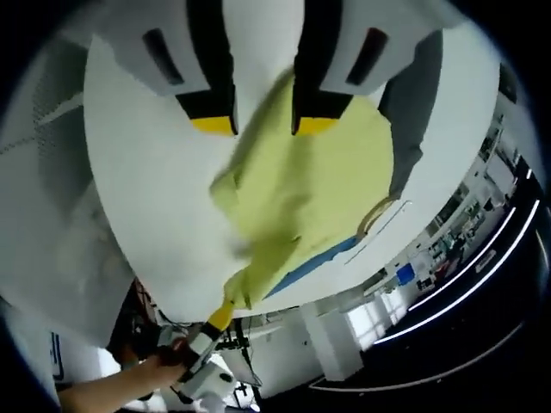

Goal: Fold the garment on the visible template until the final outline fits inside the template.

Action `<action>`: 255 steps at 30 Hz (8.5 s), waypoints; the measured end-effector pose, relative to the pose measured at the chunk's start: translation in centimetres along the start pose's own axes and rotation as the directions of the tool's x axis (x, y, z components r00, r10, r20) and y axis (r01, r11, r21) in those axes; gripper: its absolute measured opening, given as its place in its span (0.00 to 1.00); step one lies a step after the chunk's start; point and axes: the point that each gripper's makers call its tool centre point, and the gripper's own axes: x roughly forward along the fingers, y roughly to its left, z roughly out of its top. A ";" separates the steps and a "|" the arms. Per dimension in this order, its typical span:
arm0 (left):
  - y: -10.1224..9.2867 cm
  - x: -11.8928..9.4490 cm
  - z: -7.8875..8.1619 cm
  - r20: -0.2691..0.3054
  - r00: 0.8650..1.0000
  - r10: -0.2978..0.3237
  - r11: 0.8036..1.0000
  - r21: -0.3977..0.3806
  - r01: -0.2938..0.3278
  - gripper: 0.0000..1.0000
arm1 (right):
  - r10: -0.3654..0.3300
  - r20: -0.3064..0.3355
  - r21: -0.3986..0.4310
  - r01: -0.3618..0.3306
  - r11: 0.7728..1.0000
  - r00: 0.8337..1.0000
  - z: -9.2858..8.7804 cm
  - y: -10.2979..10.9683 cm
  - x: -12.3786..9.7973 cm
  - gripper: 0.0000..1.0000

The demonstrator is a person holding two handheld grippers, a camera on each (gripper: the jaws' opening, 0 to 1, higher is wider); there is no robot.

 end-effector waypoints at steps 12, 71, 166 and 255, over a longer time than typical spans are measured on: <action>0.5 1.3 -1.2 -0.058 0.998 -0.013 1.000 0.020 0.014 0.15 | -0.005 0.008 0.009 0.005 1.000 1.000 -0.3 -0.2 0.0 0.00; 11.6 10.4 5.0 -0.073 0.994 -0.077 0.994 -0.079 0.071 0.00 | -0.063 0.019 0.095 0.061 0.994 0.998 -1.1 -3.2 -0.8 0.00; 2.2 -4.2 -3.6 -0.227 0.974 -0.019 0.998 -0.062 0.005 0.00 | 0.015 -0.072 -0.019 -0.016 1.000 0.997 -4.3 0.1 -3.0 0.00; -7.8 -8.3 -0.4 -0.107 0.994 0.039 0.726 -0.680 -0.102 0.82 | 0.368 -0.076 -0.038 -0.372 0.927 0.927 -8.4 2.2 -7.7 0.82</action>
